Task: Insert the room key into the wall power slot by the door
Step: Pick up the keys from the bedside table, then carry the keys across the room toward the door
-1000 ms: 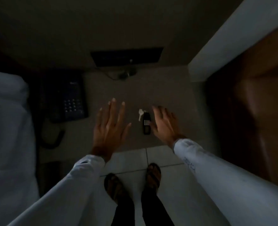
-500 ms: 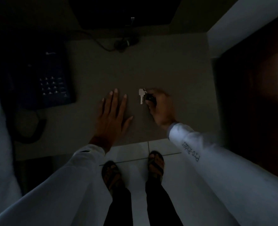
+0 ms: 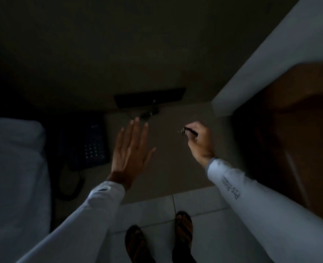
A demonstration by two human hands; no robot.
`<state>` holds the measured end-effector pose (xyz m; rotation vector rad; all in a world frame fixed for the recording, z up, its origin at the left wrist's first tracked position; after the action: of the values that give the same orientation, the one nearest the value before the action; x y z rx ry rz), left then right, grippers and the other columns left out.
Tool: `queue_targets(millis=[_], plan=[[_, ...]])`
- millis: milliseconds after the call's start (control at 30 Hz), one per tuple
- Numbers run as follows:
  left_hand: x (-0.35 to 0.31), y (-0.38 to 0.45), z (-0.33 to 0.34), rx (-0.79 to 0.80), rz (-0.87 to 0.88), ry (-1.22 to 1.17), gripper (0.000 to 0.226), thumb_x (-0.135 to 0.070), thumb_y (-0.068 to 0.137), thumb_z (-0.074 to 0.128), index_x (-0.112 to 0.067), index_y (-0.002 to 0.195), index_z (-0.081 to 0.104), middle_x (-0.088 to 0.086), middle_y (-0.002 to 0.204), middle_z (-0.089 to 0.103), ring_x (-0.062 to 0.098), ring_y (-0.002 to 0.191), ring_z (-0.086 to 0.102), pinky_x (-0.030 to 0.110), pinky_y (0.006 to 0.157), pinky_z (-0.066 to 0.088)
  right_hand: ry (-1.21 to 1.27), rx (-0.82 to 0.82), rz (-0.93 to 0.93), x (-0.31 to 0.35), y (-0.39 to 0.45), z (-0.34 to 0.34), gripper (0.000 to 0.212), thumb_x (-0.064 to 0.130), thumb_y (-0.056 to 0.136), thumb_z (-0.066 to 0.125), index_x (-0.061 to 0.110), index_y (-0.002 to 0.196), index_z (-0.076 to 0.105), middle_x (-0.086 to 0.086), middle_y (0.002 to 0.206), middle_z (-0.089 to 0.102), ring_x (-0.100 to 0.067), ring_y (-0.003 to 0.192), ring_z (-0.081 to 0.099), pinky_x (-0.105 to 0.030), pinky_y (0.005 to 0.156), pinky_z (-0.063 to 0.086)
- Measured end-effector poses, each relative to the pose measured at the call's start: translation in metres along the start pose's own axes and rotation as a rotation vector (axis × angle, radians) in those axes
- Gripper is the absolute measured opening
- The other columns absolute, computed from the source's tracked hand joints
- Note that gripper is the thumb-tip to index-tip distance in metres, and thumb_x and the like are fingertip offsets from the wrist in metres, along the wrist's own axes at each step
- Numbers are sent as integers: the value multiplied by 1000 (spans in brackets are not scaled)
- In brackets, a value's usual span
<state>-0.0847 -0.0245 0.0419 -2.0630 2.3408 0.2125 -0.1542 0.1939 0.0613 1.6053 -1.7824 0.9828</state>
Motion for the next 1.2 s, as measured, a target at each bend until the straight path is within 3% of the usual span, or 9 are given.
queue_targets(millis=[133, 200, 300, 433, 633, 867, 1033, 1133, 1200], plan=[[-14, 49, -109, -151, 40, 33, 75, -57, 105, 34, -7, 162, 30, 25, 169, 29, 38, 156, 30, 58, 125, 33, 27, -147, -76, 80, 6, -64, 27, 12, 98, 53, -4, 115, 66, -15, 116, 70, -29, 108, 67, -29, 94, 51], [-20, 70, -167, -233, 64, 43, 76, -57, 106, 33, -7, 162, 28, 26, 169, 28, 38, 157, 29, 59, 125, 33, 44, -205, -72, 121, 7, -97, 33, 0, 94, 55, -1, 126, 64, -13, 123, 69, -25, 117, 64, -19, 98, 44], [-26, 95, -261, -345, 117, 72, 77, -58, 105, 32, -8, 163, 25, 26, 170, 25, 39, 157, 27, 58, 126, 31, 146, -269, -113, 191, 2, -153, 38, -5, 90, 57, 5, 125, 66, -13, 120, 72, -22, 117, 65, -29, 105, 48], [-34, 119, -382, -509, 164, 121, 75, -54, 105, 44, -8, 162, 28, 26, 169, 27, 39, 156, 29, 59, 125, 33, 243, -314, -240, 280, -9, -235, 24, 7, 91, 63, 7, 113, 73, -13, 106, 77, -22, 105, 71, -38, 102, 54], [-66, 144, -547, -763, 241, 154, 70, -52, 105, 46, -8, 158, 38, 26, 165, 36, 39, 152, 38, 59, 120, 40, 276, -423, -452, 401, -44, -360, 22, 2, 90, 63, 5, 109, 75, -15, 108, 76, -25, 104, 72, -44, 100, 56], [-127, 151, -663, -919, 321, 124, 73, -51, 103, 50, -9, 160, 35, 25, 167, 33, 40, 153, 35, 59, 122, 38, 410, -535, -597, 490, -103, -474, 24, -9, 93, 53, -7, 112, 68, -28, 112, 73, -33, 101, 71, -39, 97, 54], [-177, 151, -717, -1000, 402, 65, 73, -55, 105, 37, -10, 161, 31, 24, 168, 30, 39, 155, 33, 58, 123, 36, 458, -644, -623, 511, -150, -541, 25, -8, 95, 52, -3, 114, 67, -26, 112, 73, -25, 95, 70, -15, 81, 55], [-211, 151, -738, -1045, 458, 21, 72, -54, 105, 36, -10, 161, 33, 24, 168, 32, 38, 154, 34, 58, 122, 37, 503, -694, -618, 513, -175, -577, 25, -7, 95, 53, -5, 116, 65, -28, 114, 72, -27, 92, 70, -23, 80, 60], [-236, 150, -748, -1065, 498, -5, 72, -55, 105, 36, -10, 161, 33, 23, 168, 32, 38, 154, 35, 57, 122, 37, 511, -730, -594, 509, -194, -600, 25, -5, 95, 55, -5, 118, 64, -28, 114, 71, -33, 99, 71, -42, 95, 58]])
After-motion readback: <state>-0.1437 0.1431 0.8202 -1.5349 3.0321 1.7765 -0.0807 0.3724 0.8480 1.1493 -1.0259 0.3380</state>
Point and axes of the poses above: each hand's wrist, its own y-axis towards the middle knuckle, its own z-axis out of the palm, x = y × z, the point moved 2 cm from there along y, towards the middle knuckle
